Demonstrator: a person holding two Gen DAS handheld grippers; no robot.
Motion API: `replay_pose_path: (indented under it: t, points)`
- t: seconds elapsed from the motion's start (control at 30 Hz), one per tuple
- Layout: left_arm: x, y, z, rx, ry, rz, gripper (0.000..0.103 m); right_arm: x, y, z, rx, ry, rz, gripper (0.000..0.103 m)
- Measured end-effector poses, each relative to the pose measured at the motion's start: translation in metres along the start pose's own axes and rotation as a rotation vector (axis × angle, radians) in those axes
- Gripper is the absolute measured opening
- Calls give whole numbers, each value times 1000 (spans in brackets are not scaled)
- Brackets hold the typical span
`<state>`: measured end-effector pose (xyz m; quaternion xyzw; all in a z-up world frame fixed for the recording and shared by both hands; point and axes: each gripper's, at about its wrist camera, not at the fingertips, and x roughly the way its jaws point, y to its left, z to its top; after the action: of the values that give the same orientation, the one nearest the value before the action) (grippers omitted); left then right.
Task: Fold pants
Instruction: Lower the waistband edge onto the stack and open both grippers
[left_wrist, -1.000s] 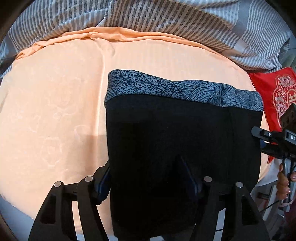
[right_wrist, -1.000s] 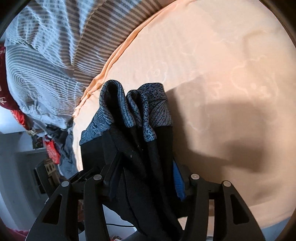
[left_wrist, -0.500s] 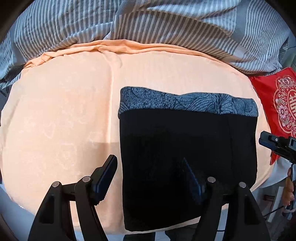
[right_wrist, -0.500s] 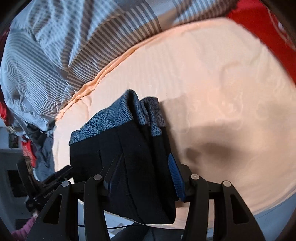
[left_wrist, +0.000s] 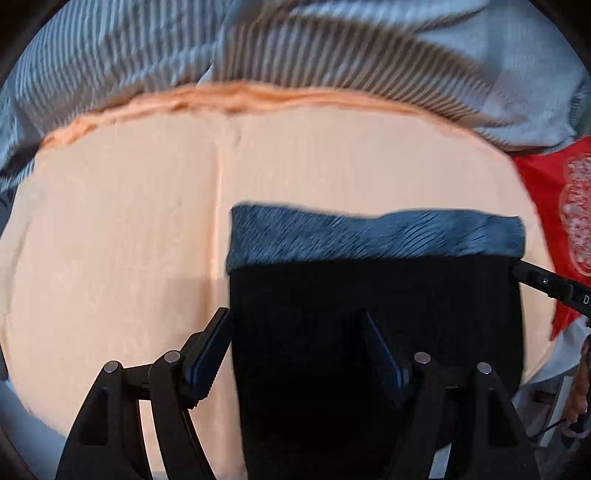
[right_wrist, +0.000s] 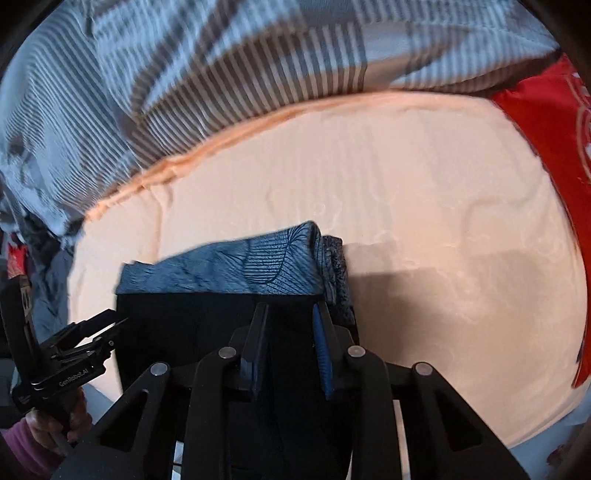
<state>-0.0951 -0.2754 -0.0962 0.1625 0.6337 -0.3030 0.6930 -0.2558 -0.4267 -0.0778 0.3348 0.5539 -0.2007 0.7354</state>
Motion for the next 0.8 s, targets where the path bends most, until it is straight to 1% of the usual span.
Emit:
replay_pose_path:
  t: [0.07,0.17,0.2,0.23,0.3,0.33,0.37,0.4,0.47,0.53,0.67,0.8]
  points:
    - [4,7,-1,-34,3,-22,80,18,-5,4,2,26,-17,26]
    - [5,14,1,-64,17,-43,80,19,-7,10,1,15,-37,26]
    - [3,13,1,-60,17,-37,80,18,-9,12,1,15,-48,28]
    - [1,11,0,-51,15,-23,80,18,-11,12,15,21,-48,34]
    - [-6,7,-2,-23,8,14,80,13,-17,8,67,23,-45,36]
    - [-10,6,-4,-14,6,25,80,10,-19,5,79,22,-51,39]
    - [-13,5,-7,-8,5,25,80,7,-20,2,90,22,-67,39]
    - [-17,6,-9,-5,4,22,80,4,-21,-3,101,21,-80,40]
    - [-25,7,-16,-2,0,21,80,-3,-25,-15,130,26,-74,41]
    - [-29,8,-24,6,13,27,80,-10,-25,-29,143,25,-80,49]
    - [-32,10,-41,4,44,31,80,-26,-21,-58,139,13,-115,54]
    - [-37,10,-62,16,93,42,80,-35,-16,-84,150,45,-137,65]
